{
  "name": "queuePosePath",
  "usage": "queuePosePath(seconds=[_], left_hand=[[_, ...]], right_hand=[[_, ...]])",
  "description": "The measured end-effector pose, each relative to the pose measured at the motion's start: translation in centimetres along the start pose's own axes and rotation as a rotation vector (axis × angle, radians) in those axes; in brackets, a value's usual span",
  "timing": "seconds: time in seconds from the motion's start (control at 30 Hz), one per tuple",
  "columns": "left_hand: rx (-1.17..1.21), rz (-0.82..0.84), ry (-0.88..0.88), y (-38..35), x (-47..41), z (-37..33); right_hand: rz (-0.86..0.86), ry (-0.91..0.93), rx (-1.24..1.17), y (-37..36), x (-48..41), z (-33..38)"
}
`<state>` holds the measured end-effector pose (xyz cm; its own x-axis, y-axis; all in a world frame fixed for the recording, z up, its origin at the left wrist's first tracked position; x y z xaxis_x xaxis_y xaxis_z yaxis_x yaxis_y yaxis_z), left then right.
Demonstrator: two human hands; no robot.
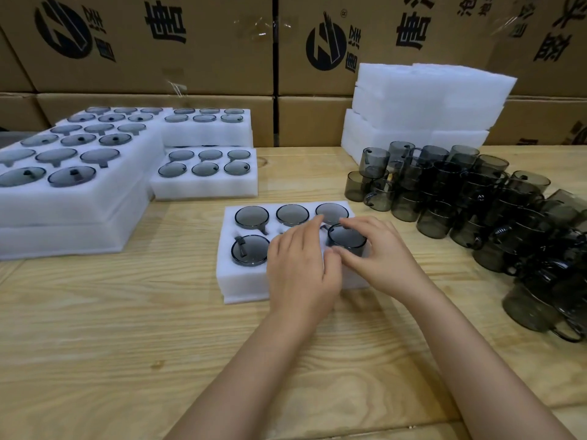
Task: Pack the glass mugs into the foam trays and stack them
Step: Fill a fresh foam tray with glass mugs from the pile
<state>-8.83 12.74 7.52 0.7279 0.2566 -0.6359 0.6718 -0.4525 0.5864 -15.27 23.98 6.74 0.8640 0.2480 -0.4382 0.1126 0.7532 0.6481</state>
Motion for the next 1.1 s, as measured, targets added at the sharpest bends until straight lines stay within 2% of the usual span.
queuePosePath(seconds=[0.1, 0.13, 0.2, 0.27, 0.37, 0.57, 0.63, 0.7, 0.77, 0.83, 0.9, 0.97, 1.03, 1.1], left_hand=[[-0.064, -0.010, 0.058, -0.5, -2.2, 0.3], [-0.125, -0.005, 0.056, -1.0, -3.2, 0.4], [-0.254, 0.086, 0.096, -2.5, -5.0, 0.8], [-0.348, 0.258, 0.145, -4.8, -5.6, 1.6], [-0.416, 0.469, 0.180, -7.4, -4.8, 2.4], [-0.500, 0.528, 0.183, -8.0, -4.8, 2.7], [-0.525, 0.497, 0.177, -7.7, -4.9, 2.4], [-0.526, 0.368, 0.107, -6.6, -5.0, 1.3], [-0.509, 0.153, -0.034, -4.3, -4.4, -0.4], [-0.465, 0.038, -0.200, -2.4, -2.8, -1.4], [-0.381, -0.030, -0.273, -0.4, -1.2, -0.3], [-0.381, -0.096, -0.282, 1.8, -0.1, 2.3], [-0.385, -0.132, -0.106, 4.1, 0.6, 6.0], [-0.265, -0.145, 0.312, 6.1, 1.3, 11.4]], right_hand=[[-0.069, -0.205, -0.330, 1.0, -1.1, -1.3], [-0.113, -0.258, -0.350, 1.2, -1.8, -1.9], [-0.093, -0.332, -0.138, 0.7, -3.4, -2.8], [0.038, -0.379, 0.093, -1.2, -4.3, -3.6], [0.200, -0.433, 0.258, -3.8, -4.0, -4.8], [0.238, -0.437, 0.386, -4.1, -4.0, -5.3], [0.219, -0.424, 0.315, -4.3, -4.0, -5.3], [0.146, -0.421, 0.164, -4.1, -3.8, -4.9], [0.030, -0.454, -0.039, -3.3, -2.9, -4.9], [-0.095, -0.455, -0.243, -2.5, -1.4, -5.2], [-0.188, -0.392, -0.364, -1.9, 0.5, -4.9], [-0.185, -0.370, -0.410, -2.0, 1.9, -4.4], [-0.150, -0.371, -0.437, -2.6, 2.6, -3.8], [-0.133, -0.387, -0.473, -3.1, 2.6, -3.5]])
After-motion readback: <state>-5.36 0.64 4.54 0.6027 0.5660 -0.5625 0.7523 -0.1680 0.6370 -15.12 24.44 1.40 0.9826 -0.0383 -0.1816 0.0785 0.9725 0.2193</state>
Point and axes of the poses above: each hand's wrist, its own x-axis away from the middle knuckle, its own y-axis out of the back of the hand, z = x × y, the point moved 9 cm from there along -x, towards the middle knuckle, and after that the axes turned 7 degrees about -z, right-handed, at the moved point
